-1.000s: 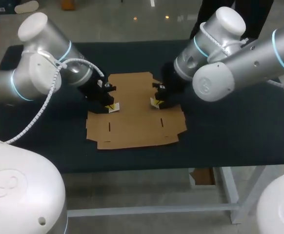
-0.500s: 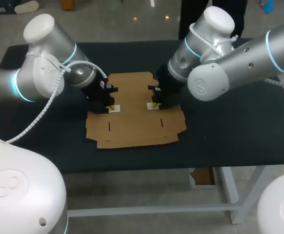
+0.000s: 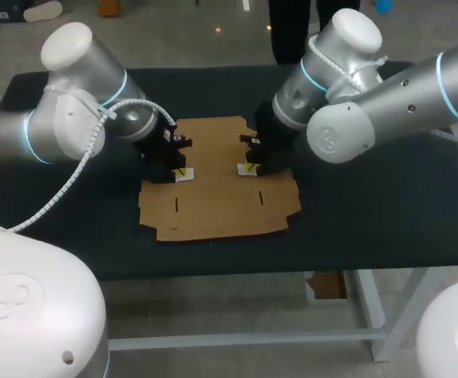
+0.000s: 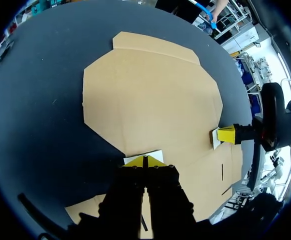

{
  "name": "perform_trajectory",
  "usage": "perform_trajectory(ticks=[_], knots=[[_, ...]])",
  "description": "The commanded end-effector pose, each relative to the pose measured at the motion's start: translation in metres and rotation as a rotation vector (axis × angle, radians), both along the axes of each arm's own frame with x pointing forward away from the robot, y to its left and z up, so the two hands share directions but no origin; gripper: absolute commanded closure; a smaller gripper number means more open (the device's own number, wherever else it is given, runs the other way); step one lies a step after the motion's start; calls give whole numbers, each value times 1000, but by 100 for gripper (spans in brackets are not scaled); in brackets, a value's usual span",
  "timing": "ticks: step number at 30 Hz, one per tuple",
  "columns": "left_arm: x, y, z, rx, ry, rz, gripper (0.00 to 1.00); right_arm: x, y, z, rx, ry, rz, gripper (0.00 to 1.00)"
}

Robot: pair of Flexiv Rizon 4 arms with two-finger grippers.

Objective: Assemble the packaging by folding the flat box into shape, placing the metal phone stand inside, and closing the box properly

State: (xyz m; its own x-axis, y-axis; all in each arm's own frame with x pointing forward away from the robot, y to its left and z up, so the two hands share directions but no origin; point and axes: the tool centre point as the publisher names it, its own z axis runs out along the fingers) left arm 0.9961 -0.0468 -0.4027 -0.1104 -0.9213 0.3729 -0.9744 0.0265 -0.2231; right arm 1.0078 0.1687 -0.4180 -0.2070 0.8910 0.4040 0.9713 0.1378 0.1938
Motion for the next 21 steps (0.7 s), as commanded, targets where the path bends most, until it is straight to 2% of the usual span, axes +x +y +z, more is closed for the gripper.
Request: perform_trajectory(ticks=[1,8,21], knots=[[-6,10,17,-4,-20,18,100,-6,-15,14,28,-24,-5,100],[-6,28,40,-25,-42,55,100,-4,-36,27,96,-29,-21,100],[-8,50,62,-60,5,87,100,0,-74,33,210,30,-9,100]])
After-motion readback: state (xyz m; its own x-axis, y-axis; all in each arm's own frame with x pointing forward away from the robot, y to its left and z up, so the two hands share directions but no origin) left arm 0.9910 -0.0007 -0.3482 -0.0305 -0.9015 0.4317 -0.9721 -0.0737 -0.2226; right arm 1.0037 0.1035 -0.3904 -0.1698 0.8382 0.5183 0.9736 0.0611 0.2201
